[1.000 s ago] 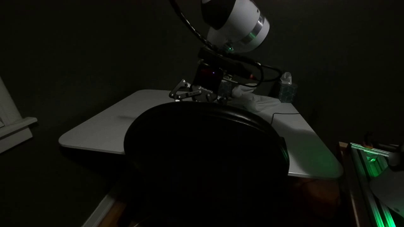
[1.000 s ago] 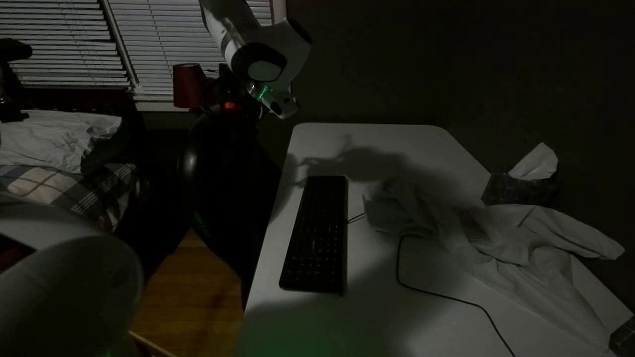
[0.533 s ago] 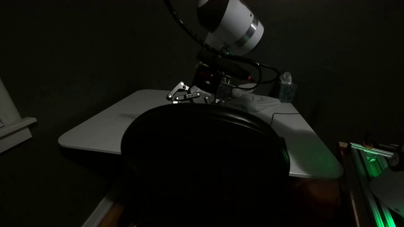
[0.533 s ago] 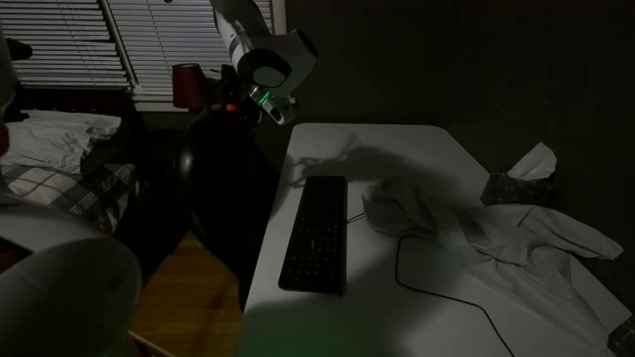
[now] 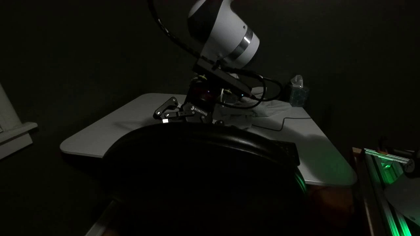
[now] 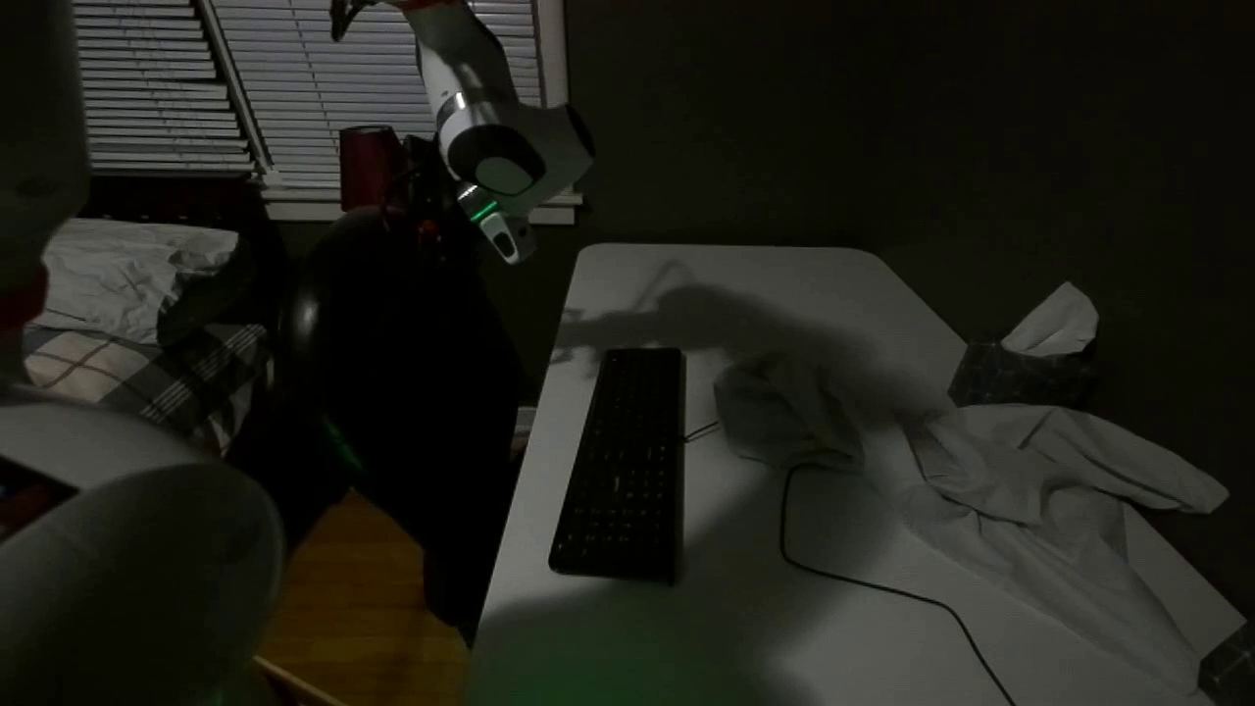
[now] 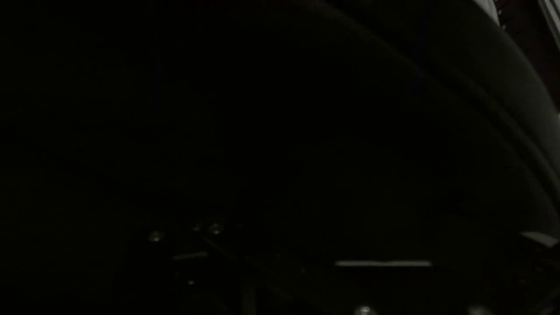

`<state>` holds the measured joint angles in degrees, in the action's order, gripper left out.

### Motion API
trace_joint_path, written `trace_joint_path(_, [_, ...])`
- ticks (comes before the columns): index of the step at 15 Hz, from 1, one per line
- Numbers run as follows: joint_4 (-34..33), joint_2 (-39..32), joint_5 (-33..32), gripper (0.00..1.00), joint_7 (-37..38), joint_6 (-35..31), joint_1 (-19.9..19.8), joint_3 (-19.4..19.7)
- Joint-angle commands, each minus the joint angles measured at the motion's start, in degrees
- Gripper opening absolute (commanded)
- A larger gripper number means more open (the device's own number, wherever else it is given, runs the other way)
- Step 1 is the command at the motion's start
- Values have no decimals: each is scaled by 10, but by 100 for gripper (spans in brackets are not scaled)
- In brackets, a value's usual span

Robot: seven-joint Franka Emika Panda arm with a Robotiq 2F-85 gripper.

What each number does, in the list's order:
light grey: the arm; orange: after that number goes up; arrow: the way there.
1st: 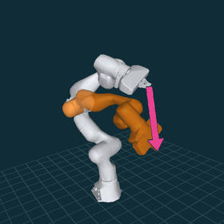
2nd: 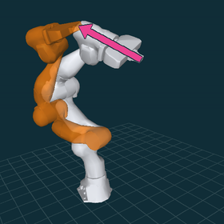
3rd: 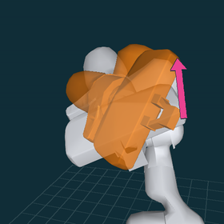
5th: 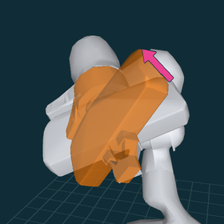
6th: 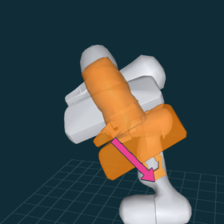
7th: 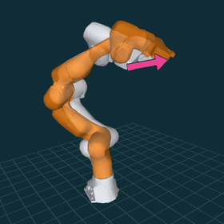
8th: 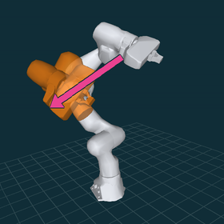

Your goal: Move the chair to the left

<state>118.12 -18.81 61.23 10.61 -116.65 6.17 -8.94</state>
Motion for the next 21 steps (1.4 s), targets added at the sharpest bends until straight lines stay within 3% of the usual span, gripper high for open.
trace_joint_path(1, [-43, -41, 55, 100, -33, 46, 28, -30])
trace_joint_path(6, [-93, -91, 91, 100, -70, 93, 52, -49])
trace_joint_path(9, [-86, -76, 53, 100, -39, 56, 72, -24])
trace_joint_path(12, [-60, -35, -29, 100, 1, 25, 74, 13])
trace_joint_path(16, [-61, 8, -189, 100, 57, 53, 59, 50])
trace_joint_path(21, [-99, 46, -383, 100, 128, 114, 50, 59])
